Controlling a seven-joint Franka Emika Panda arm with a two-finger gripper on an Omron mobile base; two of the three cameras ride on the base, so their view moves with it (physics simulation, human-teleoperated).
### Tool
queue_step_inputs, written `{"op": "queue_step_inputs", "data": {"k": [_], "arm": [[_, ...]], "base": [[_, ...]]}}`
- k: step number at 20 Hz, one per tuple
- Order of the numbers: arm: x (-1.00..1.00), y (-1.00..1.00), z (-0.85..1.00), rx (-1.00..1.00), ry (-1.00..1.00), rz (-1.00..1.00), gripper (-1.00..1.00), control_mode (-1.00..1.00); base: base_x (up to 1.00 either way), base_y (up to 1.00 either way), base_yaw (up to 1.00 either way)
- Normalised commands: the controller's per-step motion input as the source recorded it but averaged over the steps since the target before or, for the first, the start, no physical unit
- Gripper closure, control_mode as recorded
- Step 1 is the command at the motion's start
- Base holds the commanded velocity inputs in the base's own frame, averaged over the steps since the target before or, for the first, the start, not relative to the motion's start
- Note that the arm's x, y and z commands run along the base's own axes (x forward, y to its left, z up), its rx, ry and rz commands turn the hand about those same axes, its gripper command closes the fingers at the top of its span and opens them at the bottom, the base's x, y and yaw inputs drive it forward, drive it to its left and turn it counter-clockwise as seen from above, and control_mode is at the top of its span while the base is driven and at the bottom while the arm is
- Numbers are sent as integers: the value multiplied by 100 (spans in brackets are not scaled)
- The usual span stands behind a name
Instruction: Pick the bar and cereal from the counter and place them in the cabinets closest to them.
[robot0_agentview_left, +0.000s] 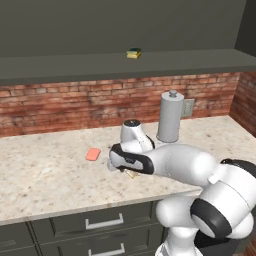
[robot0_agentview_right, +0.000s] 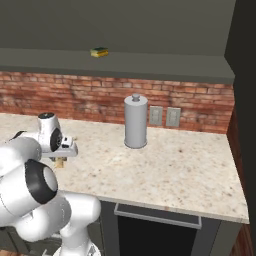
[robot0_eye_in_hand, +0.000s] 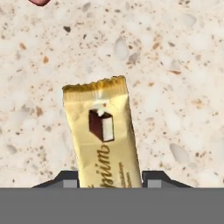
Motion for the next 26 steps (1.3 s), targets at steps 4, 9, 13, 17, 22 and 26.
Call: {"op": "queue_step_inputs", "data": {"k": [4, 9, 13, 17, 22, 26], "arm": [[-49, -28, 46, 0, 0, 0, 100, -100], [-41, -21, 60, 0, 0, 0, 100, -100], [-43, -18, 62, 0, 0, 0, 100, -100], [-50, -11, 56, 0, 0, 0, 100, -100], [-52, -7, 61, 0, 0, 0, 100, -100], [-45, -5, 62, 0, -1, 0, 100, -100]], "base": [[0, 0, 0], [0, 0, 0], [0, 0, 0], [0, 0, 0], [0, 0, 0], [0, 0, 0]]}}
